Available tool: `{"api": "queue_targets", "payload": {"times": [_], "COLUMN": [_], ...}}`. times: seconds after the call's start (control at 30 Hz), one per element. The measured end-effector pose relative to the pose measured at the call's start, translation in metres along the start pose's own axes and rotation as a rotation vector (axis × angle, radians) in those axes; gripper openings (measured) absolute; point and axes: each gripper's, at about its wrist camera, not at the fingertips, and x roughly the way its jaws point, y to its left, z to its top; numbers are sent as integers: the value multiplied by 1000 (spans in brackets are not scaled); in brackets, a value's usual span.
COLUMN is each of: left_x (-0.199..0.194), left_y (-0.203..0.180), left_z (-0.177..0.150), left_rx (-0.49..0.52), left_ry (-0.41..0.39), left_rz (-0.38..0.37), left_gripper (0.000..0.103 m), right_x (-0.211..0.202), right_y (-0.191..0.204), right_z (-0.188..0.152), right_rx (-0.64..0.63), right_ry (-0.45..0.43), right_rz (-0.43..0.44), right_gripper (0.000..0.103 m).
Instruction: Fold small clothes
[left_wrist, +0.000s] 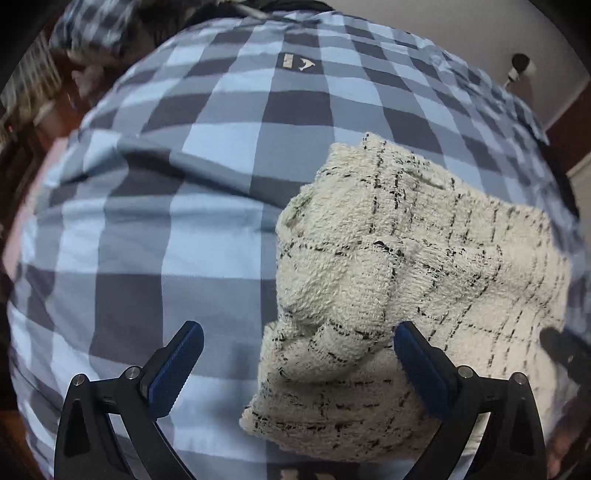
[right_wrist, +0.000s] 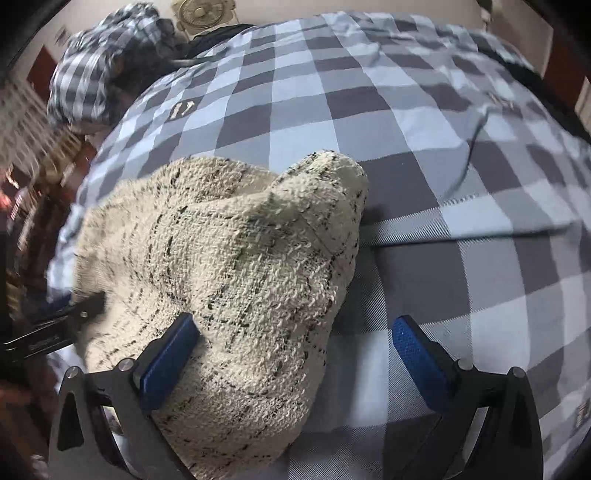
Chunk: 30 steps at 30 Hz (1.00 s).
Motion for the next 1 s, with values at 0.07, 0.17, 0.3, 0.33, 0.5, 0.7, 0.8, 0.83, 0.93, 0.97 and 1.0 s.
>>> {"api": "queue_targets", "payload": {"times": [0.07, 0.17, 0.3, 0.33, 0.5, 0.7, 0.8, 0.83, 0.93, 0.97, 1.0], "left_x": [-13, -35, -30, -24, -2, -19, -9, 1, 24, 31, 38], "left_y": [6, 8, -10, -16, -20, 10, 34, 40, 47, 49, 51], "left_z": [0, -3, -13, -15, -24, -11, -6, -5, -5, -5, -5], "left_rx": [-12, 15, 118, 150, 160, 92, -5, -36, -81, -93, -113], "left_ry": [-6, -54, -34, -32, -4, 25, 69, 105, 176, 193, 207], "left_rz": [-5, 26, 35, 76, 167, 18, -30, -72, -149, -170, -192], "left_gripper": [103, 103, 103, 103, 103, 103, 103, 103, 103, 103, 103], "right_x": [-19, -38, -24, -20, 5, -12, -27, -28, -10, 2, 12], "right_y": [-3, -2, 12, 12, 10, 1, -21, -26, -44, -48, -49], "right_z": [-5, -20, -38, -41, -40, -37, -24, -20, -10, -7, -7], "right_rx": [19, -7, -111, -107, -88, -42, 58, 83, 177, 207, 226], "right_ry": [11, -3, 66, 76, 142, 154, 130, 126, 180, 221, 256], "right_rz": [51, 184, 75, 77, 49, 139, 334, 368, 465, 483, 483], "right_gripper": [102, 102, 102, 102, 102, 102, 102, 102, 102, 102, 102]}}
